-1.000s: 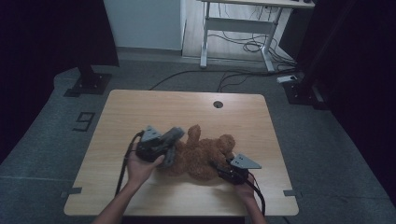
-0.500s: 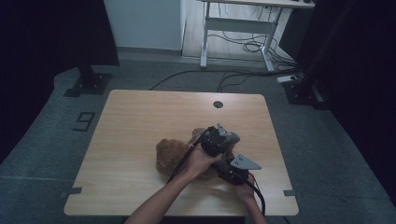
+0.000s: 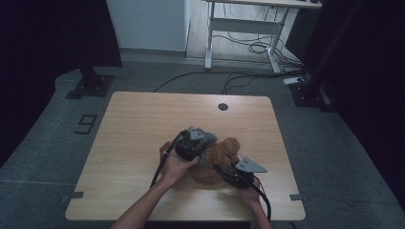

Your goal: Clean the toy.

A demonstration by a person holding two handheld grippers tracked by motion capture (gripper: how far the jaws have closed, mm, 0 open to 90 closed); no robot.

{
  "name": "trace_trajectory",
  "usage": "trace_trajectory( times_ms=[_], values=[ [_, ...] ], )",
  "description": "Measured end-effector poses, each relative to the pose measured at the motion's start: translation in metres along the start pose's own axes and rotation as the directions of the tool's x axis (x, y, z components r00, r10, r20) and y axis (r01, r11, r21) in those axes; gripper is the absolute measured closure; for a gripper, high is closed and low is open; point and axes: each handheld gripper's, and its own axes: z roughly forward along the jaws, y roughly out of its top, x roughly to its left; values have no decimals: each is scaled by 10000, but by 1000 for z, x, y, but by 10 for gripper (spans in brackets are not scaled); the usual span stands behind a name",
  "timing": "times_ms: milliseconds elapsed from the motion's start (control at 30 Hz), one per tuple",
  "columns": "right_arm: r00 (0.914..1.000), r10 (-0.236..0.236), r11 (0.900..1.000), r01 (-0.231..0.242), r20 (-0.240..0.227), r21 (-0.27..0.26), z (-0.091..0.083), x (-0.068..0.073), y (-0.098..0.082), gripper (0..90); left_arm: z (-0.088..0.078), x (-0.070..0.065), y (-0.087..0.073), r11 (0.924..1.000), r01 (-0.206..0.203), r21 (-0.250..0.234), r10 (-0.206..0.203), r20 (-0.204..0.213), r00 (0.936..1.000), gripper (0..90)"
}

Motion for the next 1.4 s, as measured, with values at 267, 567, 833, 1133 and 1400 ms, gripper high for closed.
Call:
trace_trajectory(
  times_ms=[267,567,833,1133,1400],
  values=[
    [10000,40,10000,-40,51,3,1,0,0,590,-40,20,-33,9984,-270,-500,222,-930,9954,789],
    [9999,50,10000,-50,96,-14,1,1,0,590,-60,56,-70,9936,809,-793,-899,-1163,9891,790],
    [9999,67,10000,-67,108,-43,0,0,0,590,-54,81,-110,9836,1798,106,-1772,-1226,9765,787],
    [9999,26,10000,-25,159,-62,1,0,0,588,-80,61,-45,9857,1083,-1290,-1194,-817,9895,786],
    [9998,-28,9999,31,219,-137,0,1,0,576,-32,34,-8,9968,655,-457,-673,-385,9970,785]
  ],
)
